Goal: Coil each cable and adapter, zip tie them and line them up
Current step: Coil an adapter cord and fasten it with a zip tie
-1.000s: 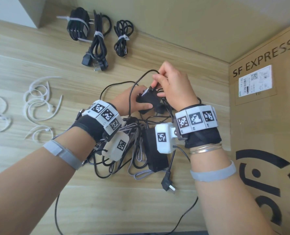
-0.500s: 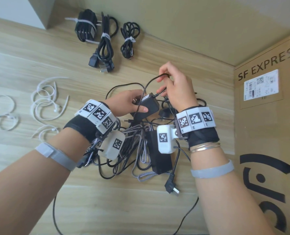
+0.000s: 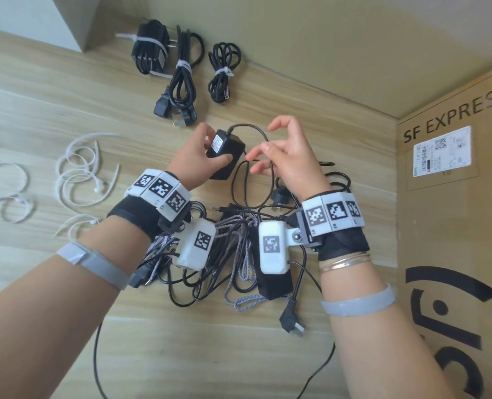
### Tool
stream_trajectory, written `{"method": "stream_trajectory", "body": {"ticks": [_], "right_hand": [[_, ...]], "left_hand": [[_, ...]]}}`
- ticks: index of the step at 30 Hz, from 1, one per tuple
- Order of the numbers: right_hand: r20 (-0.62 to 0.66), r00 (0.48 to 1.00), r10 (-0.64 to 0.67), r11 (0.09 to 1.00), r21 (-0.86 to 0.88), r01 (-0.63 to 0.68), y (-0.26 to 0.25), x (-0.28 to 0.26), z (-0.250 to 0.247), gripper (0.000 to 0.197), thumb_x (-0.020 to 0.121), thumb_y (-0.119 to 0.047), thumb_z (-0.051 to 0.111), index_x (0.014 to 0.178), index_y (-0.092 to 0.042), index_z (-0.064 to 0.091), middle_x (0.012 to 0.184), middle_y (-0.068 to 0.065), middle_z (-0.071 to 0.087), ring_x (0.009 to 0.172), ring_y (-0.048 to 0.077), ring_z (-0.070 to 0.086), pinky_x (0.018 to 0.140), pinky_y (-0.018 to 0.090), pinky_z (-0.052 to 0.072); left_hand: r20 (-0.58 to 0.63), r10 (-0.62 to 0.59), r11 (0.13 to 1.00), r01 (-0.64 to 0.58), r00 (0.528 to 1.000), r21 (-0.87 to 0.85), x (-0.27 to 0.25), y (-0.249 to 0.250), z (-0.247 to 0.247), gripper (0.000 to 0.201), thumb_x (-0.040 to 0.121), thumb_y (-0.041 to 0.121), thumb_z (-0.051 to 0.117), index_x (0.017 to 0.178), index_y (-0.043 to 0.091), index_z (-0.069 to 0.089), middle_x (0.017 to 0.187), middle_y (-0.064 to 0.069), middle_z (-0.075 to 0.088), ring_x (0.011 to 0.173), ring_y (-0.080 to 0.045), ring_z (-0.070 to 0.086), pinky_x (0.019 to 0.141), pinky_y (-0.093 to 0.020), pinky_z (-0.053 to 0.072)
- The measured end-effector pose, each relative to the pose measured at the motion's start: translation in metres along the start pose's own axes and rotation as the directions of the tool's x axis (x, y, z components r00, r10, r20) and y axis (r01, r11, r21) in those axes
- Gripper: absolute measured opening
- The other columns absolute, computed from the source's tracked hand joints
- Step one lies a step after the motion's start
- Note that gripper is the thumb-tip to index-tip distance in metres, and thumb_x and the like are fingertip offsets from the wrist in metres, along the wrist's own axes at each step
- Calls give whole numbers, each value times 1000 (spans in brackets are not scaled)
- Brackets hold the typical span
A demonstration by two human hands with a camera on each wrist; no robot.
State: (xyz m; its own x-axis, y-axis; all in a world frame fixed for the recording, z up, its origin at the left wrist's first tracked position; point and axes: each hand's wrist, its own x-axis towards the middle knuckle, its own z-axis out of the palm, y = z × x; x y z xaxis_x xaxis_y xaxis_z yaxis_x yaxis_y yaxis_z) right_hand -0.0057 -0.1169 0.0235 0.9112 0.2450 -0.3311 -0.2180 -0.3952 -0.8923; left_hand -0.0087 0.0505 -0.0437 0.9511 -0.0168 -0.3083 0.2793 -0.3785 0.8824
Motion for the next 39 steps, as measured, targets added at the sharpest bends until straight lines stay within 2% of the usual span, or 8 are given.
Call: {"method": "stream_trajectory", "body": {"ticks": [5,11,18,21,25,30,33,39], "right_hand": [[200,978,56,996,60,-69,15,-1,11,23,100,-13,40,80,-11,52,64,4,65,50,15,58,59,25,50],[322,944,68,996,-74,-46,39,-4,20,32,99,-17,42,74,-13,63,61,0,56,54,12,48,60,17,41],[354,919,172,960,-269,-76,38,-2,23,21,93,-14,55,74,-16,64,64,2,59,62,14,52,71,26,46],[327,916,230,889,-454,-61,36,-1,16,15,90,-17,59,81,-7,67,76,14,67,66,19,56,77,36,50],[135,977,163,820,-570,-58,26,1,1,20,89,-7,53,100,-14,69,88,2,68,61,9,53,59,23,41],[51,995,82,797,-603,-35,4,10,0,12,88,-30,62,80,-22,66,76,-8,59,64,11,53,71,26,44],[30,997,66,729,-684,-28,-8,10,-2,14,86,-31,64,76,-23,64,99,2,69,82,19,58,77,26,44],[94,991,95,745,-666,-8,-32,-11,14,21,89,-30,57,81,-15,71,95,7,71,95,23,63,85,32,49]], "left_hand": [[91,-144,853,171,985,-494,0,5,-2,23,93,15,51,105,11,33,105,-12,52,91,-23,61,72,-38,58],[175,-82,814,167,981,-556,1,8,-7,15,97,20,44,106,8,43,92,-7,56,82,-14,61,74,-32,55],[391,54,715,238,919,-657,-6,13,-13,54,81,20,45,130,0,38,104,-11,57,90,-18,61,73,-26,54],[471,55,698,304,880,-649,-12,18,-21,37,83,15,44,118,3,48,95,-5,64,82,-12,66,69,-23,54],[629,15,821,350,777,-451,-20,24,-39,29,77,18,49,105,11,54,88,0,67,76,-10,67,67,-23,55],[701,-158,969,247,695,-27,-31,25,-40,7,93,7,44,100,6,47,93,-5,54,80,-18,56,65,-22,50],[656,-221,975,173,721,138,-35,20,-39,4,94,12,49,93,15,46,90,-5,54,85,-24,49,75,-35,38],[424,-271,927,116,864,356,-34,16,-35,24,92,27,53,105,13,37,111,-17,56,87,-27,50,78,-38,40]]}}
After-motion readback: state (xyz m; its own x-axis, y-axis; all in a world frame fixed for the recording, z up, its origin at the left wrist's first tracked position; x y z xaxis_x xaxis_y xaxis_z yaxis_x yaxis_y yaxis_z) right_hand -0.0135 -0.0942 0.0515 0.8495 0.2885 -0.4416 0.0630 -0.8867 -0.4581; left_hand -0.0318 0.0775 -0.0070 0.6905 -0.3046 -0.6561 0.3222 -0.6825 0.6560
